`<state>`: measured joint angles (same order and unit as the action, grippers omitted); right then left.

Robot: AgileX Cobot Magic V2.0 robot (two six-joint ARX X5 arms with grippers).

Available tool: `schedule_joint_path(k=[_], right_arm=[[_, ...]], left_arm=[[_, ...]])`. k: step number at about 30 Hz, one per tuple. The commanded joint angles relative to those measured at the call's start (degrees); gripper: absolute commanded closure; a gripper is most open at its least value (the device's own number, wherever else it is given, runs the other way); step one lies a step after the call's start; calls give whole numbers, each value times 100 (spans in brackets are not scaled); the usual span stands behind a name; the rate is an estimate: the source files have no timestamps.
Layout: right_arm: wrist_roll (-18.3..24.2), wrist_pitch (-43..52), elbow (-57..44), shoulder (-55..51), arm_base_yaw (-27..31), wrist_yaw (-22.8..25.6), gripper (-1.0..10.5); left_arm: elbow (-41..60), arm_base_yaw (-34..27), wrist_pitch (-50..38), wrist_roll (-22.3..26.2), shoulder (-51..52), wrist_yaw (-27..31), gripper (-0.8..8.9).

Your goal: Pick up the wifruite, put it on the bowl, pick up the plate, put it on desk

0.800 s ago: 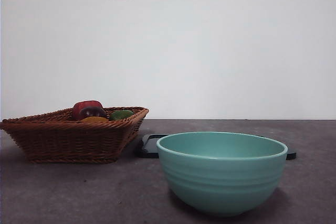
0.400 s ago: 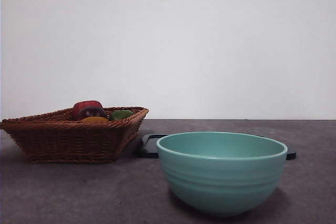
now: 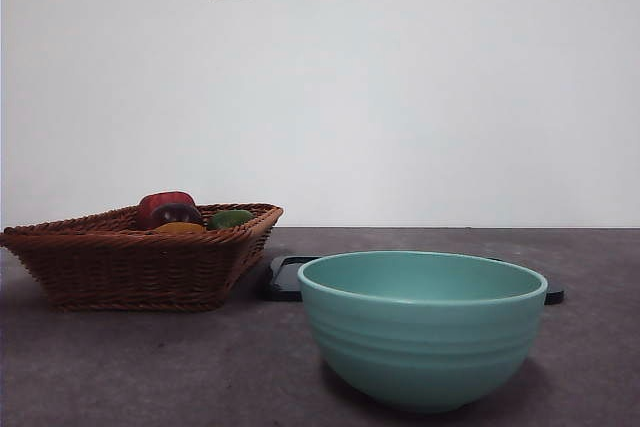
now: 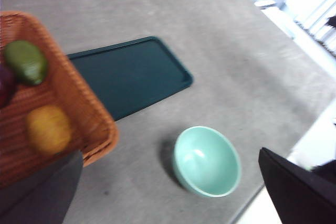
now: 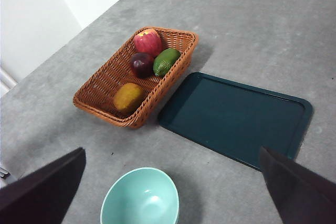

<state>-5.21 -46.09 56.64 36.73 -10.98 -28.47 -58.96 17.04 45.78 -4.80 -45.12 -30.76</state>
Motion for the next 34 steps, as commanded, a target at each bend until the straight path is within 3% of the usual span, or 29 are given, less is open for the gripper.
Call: schedule_joint_path(k=[1, 10, 20, 27, 34], right_arm=[[52, 52, 122, 22, -24, 0, 381], [52, 63, 122, 22, -24, 0, 381], [52, 63, 122, 22, -24, 0, 381], [52, 63, 122, 22, -26, 0, 381], [50, 63, 122, 22, -26, 0, 381]], left_arm=[[-184, 17, 127, 66, -188, 417, 188], [-1047, 20, 844, 9, -1338, 1451, 189], [-2022, 155, 990, -295, -3049, 1733, 192], [-2055, 452, 557, -348, -4124, 2636, 192], [-2055, 623, -173, -376, -5381, 2844, 192]])
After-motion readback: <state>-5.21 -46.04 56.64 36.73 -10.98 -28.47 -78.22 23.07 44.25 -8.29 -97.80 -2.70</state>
